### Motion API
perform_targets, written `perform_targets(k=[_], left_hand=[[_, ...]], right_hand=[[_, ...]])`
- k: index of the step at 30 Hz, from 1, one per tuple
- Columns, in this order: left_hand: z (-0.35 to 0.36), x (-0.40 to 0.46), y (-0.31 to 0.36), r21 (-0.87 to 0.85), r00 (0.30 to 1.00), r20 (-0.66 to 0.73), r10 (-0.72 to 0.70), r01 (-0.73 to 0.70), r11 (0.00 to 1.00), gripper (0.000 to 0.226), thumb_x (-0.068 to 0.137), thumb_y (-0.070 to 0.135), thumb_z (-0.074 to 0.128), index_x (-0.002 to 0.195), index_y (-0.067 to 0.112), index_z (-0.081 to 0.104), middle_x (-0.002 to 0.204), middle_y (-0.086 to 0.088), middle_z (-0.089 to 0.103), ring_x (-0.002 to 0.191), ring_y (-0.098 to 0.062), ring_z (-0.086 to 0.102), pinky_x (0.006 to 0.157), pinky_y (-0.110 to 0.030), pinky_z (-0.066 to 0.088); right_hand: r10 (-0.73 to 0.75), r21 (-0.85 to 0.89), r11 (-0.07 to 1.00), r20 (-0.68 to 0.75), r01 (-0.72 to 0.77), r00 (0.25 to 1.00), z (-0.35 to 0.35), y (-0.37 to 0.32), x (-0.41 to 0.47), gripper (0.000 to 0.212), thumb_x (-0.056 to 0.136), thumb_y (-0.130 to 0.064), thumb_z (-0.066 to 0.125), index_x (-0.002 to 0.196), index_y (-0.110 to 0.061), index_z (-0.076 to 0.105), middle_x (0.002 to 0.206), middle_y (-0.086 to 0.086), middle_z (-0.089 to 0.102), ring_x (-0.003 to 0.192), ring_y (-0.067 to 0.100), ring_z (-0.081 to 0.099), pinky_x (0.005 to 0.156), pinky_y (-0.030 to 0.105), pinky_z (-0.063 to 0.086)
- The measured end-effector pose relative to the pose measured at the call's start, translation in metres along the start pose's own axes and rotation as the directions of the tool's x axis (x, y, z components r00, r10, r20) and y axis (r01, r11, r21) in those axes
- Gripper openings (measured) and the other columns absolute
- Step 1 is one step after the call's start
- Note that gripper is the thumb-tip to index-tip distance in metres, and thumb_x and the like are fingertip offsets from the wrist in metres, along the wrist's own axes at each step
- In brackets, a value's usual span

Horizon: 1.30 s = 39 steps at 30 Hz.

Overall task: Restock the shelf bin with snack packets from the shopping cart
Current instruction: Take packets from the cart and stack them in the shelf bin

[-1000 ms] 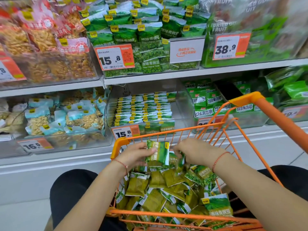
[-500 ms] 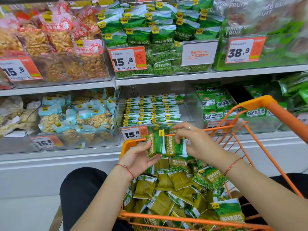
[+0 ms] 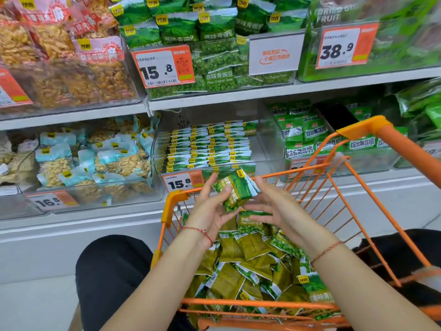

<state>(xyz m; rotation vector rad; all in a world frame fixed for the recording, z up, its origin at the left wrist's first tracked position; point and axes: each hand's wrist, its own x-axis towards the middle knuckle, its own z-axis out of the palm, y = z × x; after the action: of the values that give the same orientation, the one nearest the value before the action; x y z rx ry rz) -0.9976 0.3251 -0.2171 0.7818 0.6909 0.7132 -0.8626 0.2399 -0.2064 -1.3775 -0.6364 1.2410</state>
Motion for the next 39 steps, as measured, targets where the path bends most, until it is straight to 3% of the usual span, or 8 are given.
perform_targets(k=[6, 13, 19, 24, 27, 31, 35, 39], left_hand=[[0.040, 0.011, -0.015, 0.212, 0.989, -0.136, 0.064, -0.034, 0.977, 0.036, 0.088, 0.013, 0.064, 0.121, 0.021, 0.053, 0.114, -0.011, 0.065, 0.094, -0.022, 0.064, 0.081, -0.035, 0.052], [0.031, 0.009, -0.010, 0.463, 0.993, 0.017, -0.118, 0.097, 0.881, 0.041, 0.100, 0.031, 0.043, 0.133, 0.008, 0.046, 0.118, -0.016, 0.064, 0.082, -0.019, 0.068, 0.071, -0.026, 0.057], [0.035, 0.005, -0.010, 0.408, 0.986, -0.007, -0.166, 0.154, 0.900, 0.046, 0.094, 0.053, 0.042, 0.126, 0.020, 0.048, 0.115, -0.005, 0.058, 0.104, -0.027, 0.063, 0.084, -0.039, 0.056], [0.042, 0.004, -0.012, 0.573, 0.974, 0.058, -0.219, 0.148, 0.806, 0.048, 0.086, 0.024, 0.067, 0.130, 0.018, 0.047, 0.115, -0.004, 0.062, 0.097, -0.021, 0.065, 0.081, -0.033, 0.057], [0.038, 0.004, -0.016, 0.523, 0.983, 0.062, -0.170, 0.113, 0.845, 0.050, 0.087, 0.010, 0.065, 0.133, 0.014, 0.044, 0.113, -0.009, 0.064, 0.084, -0.015, 0.065, 0.074, -0.026, 0.058], [0.029, 0.010, -0.019, 0.473, 0.995, 0.046, -0.084, 0.052, 0.879, 0.012, 0.092, 0.011, 0.059, 0.104, 0.014, 0.059, 0.092, -0.003, 0.067, 0.064, -0.006, 0.066, 0.063, -0.020, 0.056], [0.025, 0.013, -0.023, 0.553, 0.999, 0.015, -0.034, 0.020, 0.833, 0.015, 0.094, 0.021, 0.058, 0.107, 0.018, 0.062, 0.097, 0.001, 0.063, 0.076, -0.009, 0.061, 0.059, -0.021, 0.053], [0.026, 0.017, -0.022, 0.545, 0.998, -0.024, -0.061, 0.064, 0.836, 0.033, 0.099, 0.040, 0.041, 0.112, 0.016, 0.059, 0.105, -0.005, 0.064, 0.086, -0.013, 0.063, 0.055, -0.023, 0.053]], right_hand=[[0.078, 0.287, 0.957, -0.131, -0.038, 0.988, -0.004, 0.004, 0.003, 0.015, 0.084, -0.020, 0.069, 0.097, -0.016, 0.061, 0.095, 0.004, 0.070, 0.086, 0.013, 0.067, 0.086, 0.029, 0.051], [0.305, 0.798, 0.601, -0.276, 0.040, 0.911, -0.014, -0.001, 0.001, 0.016, 0.094, -0.018, 0.055, 0.086, -0.004, 0.053, 0.085, 0.010, 0.059, 0.077, 0.018, 0.059, 0.065, 0.029, 0.057], [0.341, 0.665, 0.742, -0.255, -0.092, 0.905, -0.010, 0.006, 0.005, 0.013, 0.093, -0.015, 0.056, 0.081, -0.009, 0.054, 0.076, 0.008, 0.060, 0.069, 0.018, 0.059, 0.047, 0.023, 0.054], [0.329, 0.529, 0.837, -0.276, -0.144, 0.903, -0.010, 0.012, 0.009, 0.006, 0.092, -0.015, 0.058, 0.087, -0.011, 0.057, 0.075, 0.008, 0.060, 0.062, 0.018, 0.059, 0.040, 0.021, 0.050], [0.304, 0.523, 0.843, -0.276, -0.123, 0.912, -0.011, 0.012, 0.010, 0.007, 0.091, -0.017, 0.060, 0.089, -0.011, 0.058, 0.079, 0.008, 0.062, 0.066, 0.018, 0.061, 0.051, 0.027, 0.054], [0.238, 0.416, 0.900, -0.218, -0.130, 0.947, -0.009, 0.009, 0.007, 0.015, 0.086, -0.024, 0.067, 0.095, -0.015, 0.060, 0.096, 0.003, 0.063, 0.096, 0.020, 0.061, 0.085, 0.033, 0.050], [0.235, 0.304, 0.935, -0.152, -0.181, 0.960, -0.009, 0.011, 0.007, 0.061, 0.084, -0.021, 0.070, 0.137, -0.008, 0.042, 0.145, 0.014, 0.040, 0.134, 0.031, 0.037, 0.107, 0.040, 0.035], [0.271, 0.424, 0.890, -0.190, -0.170, 0.944, -0.011, 0.011, 0.006, 0.038, 0.085, -0.022, 0.069, 0.119, -0.012, 0.053, 0.128, 0.014, 0.056, 0.097, 0.022, 0.060, 0.086, 0.031, 0.049]])
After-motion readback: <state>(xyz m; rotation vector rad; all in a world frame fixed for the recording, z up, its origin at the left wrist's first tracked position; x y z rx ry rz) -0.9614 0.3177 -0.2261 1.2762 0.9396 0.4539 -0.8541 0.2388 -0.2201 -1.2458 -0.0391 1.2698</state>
